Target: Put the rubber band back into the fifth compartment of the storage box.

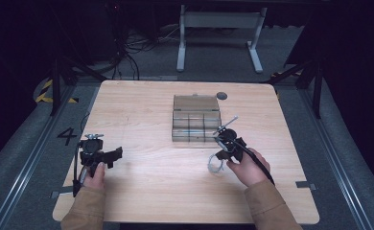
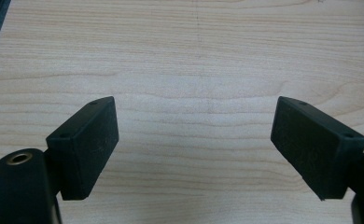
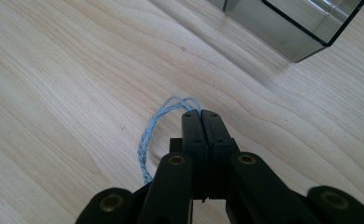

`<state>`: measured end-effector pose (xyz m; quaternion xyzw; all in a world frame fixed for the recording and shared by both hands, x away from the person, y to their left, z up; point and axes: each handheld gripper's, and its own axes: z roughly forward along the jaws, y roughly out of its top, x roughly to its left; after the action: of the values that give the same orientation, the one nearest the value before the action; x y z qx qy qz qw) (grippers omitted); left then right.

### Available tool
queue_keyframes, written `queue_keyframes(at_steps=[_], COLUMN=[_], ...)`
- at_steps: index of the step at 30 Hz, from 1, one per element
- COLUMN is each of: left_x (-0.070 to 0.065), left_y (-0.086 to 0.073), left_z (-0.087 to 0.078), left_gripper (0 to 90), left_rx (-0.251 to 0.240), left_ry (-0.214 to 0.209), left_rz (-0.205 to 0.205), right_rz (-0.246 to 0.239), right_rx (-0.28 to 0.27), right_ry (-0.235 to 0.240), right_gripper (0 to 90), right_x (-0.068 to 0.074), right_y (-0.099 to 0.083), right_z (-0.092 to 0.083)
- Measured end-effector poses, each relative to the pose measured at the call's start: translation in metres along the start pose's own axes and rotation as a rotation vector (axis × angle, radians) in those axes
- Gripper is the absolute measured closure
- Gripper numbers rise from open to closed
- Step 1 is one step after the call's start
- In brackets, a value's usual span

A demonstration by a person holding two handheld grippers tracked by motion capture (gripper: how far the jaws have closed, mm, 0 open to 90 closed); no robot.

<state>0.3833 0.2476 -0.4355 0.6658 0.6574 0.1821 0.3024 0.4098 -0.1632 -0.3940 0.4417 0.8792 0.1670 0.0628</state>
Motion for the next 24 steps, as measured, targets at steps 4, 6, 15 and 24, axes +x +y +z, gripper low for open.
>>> queue_keyframes(at_steps=[4, 6, 15, 24], left_x=[0.000, 0.000, 0.000, 0.000], left_y=[0.000, 0.000, 0.000, -0.001], left_z=[0.000, 0.000, 0.000, 0.000], left_gripper=[15.8, 15.8, 15.8, 15.9], left_rx=[0.000, 0.000, 0.002, 0.003], left_ry=[0.001, 0.000, 0.003, 0.007], left_rz=[-0.001, -0.001, -0.003, -0.009], right_rz=[-0.005, -0.004, -0.022, -0.039], right_rx=[-0.015, -0.024, -0.053, -0.060], right_ry=[-0.004, -0.003, -0.008, -0.010], right_gripper=[89.3, 89.3, 89.3, 89.2], right_x=[0.000, 0.000, -0.002, -0.005], right_y=[0.000, -0.001, -0.003, 0.009], right_z=[-0.006, -0.009, -0.020, -0.032])
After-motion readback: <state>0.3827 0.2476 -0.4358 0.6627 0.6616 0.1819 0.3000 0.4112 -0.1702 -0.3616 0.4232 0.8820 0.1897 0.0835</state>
